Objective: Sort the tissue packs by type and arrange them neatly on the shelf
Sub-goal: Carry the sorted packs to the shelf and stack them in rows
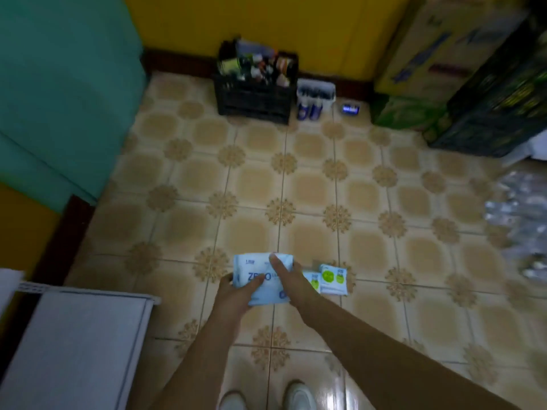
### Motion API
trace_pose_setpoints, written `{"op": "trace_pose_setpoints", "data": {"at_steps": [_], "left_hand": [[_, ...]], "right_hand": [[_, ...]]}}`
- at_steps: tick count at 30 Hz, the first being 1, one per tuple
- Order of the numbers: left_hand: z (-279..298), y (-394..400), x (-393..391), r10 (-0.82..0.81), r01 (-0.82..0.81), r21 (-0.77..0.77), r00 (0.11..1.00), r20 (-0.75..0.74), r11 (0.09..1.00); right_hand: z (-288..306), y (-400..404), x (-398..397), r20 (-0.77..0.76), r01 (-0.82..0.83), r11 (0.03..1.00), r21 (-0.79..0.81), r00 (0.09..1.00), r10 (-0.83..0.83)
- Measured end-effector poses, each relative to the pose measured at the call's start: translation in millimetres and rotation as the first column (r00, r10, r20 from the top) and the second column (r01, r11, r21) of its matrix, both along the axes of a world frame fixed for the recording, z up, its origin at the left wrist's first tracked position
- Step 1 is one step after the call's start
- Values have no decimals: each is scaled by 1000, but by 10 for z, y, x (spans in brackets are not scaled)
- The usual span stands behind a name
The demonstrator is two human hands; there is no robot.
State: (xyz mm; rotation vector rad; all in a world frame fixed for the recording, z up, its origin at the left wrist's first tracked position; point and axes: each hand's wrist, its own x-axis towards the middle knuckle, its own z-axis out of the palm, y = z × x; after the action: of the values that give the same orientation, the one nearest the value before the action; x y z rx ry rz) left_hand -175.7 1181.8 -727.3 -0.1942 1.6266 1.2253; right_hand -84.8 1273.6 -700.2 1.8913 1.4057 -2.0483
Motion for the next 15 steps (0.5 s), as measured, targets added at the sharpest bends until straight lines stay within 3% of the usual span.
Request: {"op": "trace_pose_setpoints", "data": {"at_steps": [6, 10, 15], "left_hand": [[2919, -411, -299, 23, 21, 260, 986, -164, 965], [4082, -876, -264, 195, -33, 369, 891, -410, 929], [4939, -1545, 41, 430, -167, 460, 710, -557, 872]], "right_hand": [[2773, -98, -375, -203, -116, 959, 258, 964, 171], [3987, -467, -463, -372, -144, 914, 378, 881, 292], [4843, -1134, -582, -488, -252, 818, 517, 699, 524]]}}
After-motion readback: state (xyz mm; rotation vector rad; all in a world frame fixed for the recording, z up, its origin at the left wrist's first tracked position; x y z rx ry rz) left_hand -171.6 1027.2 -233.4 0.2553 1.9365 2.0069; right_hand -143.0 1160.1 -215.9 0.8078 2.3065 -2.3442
